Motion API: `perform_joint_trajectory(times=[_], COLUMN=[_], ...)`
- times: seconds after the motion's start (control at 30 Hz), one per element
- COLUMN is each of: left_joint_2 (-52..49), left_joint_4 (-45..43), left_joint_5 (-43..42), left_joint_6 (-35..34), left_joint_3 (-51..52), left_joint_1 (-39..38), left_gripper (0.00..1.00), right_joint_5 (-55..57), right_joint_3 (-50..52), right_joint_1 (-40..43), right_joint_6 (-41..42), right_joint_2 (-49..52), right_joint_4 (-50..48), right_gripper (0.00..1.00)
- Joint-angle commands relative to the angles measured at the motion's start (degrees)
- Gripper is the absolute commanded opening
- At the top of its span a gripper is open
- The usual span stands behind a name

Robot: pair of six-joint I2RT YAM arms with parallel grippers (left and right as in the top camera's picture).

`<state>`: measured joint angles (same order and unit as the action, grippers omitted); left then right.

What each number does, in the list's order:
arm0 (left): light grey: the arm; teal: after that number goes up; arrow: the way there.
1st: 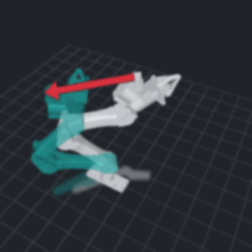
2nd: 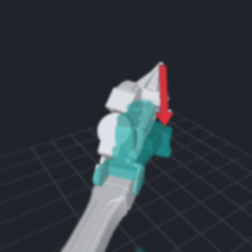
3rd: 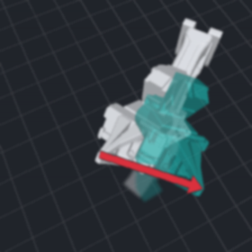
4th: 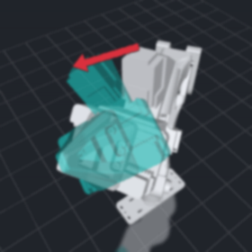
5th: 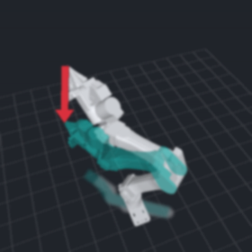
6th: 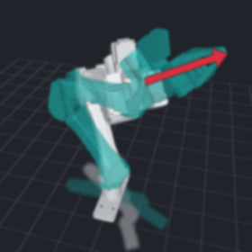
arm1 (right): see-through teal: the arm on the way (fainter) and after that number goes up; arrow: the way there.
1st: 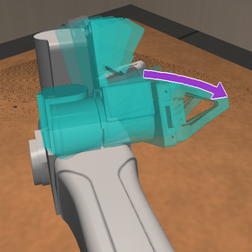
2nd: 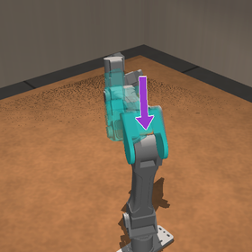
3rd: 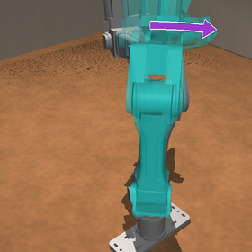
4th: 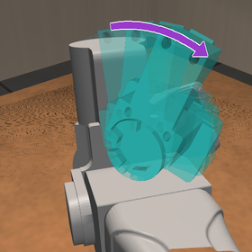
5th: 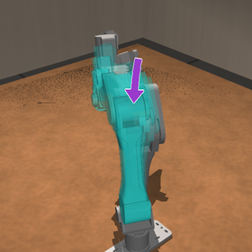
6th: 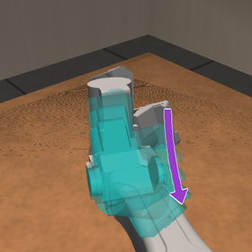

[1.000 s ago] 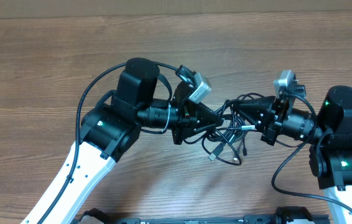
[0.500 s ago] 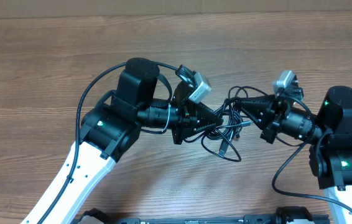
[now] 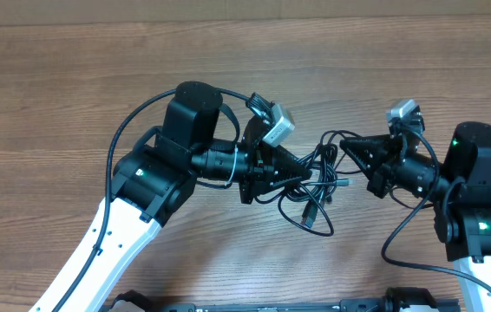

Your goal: Untangle cables

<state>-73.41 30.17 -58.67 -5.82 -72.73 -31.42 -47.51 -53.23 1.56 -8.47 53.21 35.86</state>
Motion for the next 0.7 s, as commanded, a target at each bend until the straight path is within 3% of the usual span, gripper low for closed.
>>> perform_joint_trajectory(times=[0.0,0.17,0.27,0.3,0.4,0.43,0.67], left_joint_2=[0.76,0.76,0.76,0.76,0.76,0.76,0.79], left_joint_4=[-1.38,-2.1,-1.95,-1.88,-1.57,-1.55,-1.92], left_joint_5=[-2.51,-2.8,-1.4,-0.85,-0.9,-0.96,-10.16], left_joint_6=[0.74,1.84,3.06,3.04,3.04,3.04,4.74], left_joint_3=[-0.55,-0.55,-0.55,-0.55,-0.55,-0.55,-0.55], left_joint_1=[-0.11,-0.07,0.04,0.2,0.87,1.11,6.38], left_gripper=[0.04,0.04,0.04,0.04,0.04,0.04,0.04], right_joint_5=[1.46,-0.79,-1.9,-1.88,-2.29,-2.32,-2.56], right_joint_3=[-0.42,-0.42,-0.42,-0.42,-0.42,-0.44,-0.44], right_joint_1=[0.11,0.11,0.11,0.13,0.13,0.13,3.04], right_joint_6=[1.36,1.38,1.75,2.64,3.96,4.22,15.78], right_joint_2=[-0.11,-0.11,-0.13,-0.13,-0.24,-0.28,-0.33], right_joint_4=[1.22,2.25,3.15,3.34,3.5,3.48,3.26], right_gripper=[0.04,0.04,0.32,0.51,0.94,1.0,1.0])
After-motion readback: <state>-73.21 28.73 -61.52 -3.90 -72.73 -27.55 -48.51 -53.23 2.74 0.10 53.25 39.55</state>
